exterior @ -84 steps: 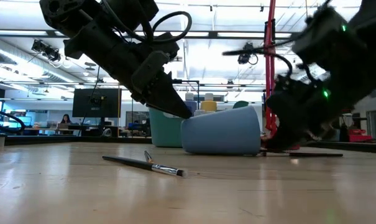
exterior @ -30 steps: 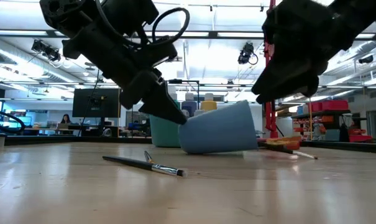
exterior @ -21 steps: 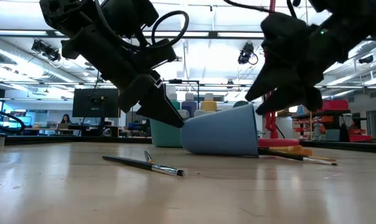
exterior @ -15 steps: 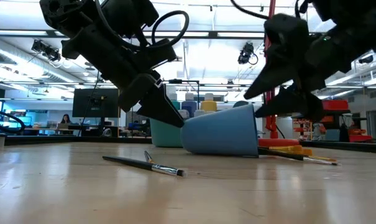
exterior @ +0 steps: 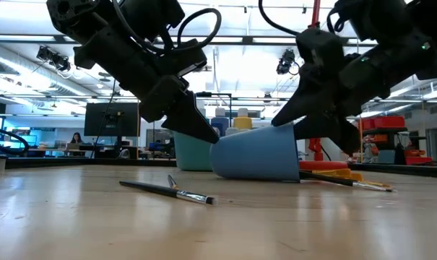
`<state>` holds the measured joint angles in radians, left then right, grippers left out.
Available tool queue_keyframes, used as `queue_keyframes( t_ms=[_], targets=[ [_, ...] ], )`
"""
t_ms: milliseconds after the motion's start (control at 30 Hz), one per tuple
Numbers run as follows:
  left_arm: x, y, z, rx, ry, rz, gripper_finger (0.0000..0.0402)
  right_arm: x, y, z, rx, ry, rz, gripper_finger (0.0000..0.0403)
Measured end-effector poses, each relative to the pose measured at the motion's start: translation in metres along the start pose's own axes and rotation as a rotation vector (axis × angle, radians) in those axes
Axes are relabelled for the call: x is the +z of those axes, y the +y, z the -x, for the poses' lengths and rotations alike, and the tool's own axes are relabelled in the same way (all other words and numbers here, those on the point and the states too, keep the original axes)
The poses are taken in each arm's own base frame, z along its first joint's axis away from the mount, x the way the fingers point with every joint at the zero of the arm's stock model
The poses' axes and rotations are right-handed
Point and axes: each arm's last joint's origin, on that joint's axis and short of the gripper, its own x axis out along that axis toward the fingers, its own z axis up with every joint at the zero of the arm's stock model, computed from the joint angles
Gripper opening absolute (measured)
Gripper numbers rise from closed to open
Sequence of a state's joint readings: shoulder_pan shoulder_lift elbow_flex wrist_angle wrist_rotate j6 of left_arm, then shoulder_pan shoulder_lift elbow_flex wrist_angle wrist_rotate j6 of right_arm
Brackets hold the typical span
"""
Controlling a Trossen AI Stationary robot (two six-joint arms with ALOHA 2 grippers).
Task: Pick & Place Paint Supplies
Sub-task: Adjust the blue cup
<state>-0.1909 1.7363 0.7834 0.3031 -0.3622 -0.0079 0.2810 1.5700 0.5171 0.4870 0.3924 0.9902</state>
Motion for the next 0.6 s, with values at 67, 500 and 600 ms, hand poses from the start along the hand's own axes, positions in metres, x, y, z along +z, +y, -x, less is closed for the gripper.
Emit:
queue_keyframes(
  t_ms=[67,500,600],
  targets=[
    [0.0,0.0,0.0,0.0,0.0,0.006,0.0167,0.003,-0.002,-0.001,-0.014,-0.023,-0.002,0.012],
    [0.002,-0.001,0.003,-0.017,-0.007,-0.021,0.0167,0.031,0.002,-0.015,0.012,0.163,0.158,0.0007],
    [0.002,-0.002,0.003,-0.018,-0.005,-0.022,0.0167,0.047,0.015,-0.017,-0.075,0.272,0.261,0.0005]
  ],
)
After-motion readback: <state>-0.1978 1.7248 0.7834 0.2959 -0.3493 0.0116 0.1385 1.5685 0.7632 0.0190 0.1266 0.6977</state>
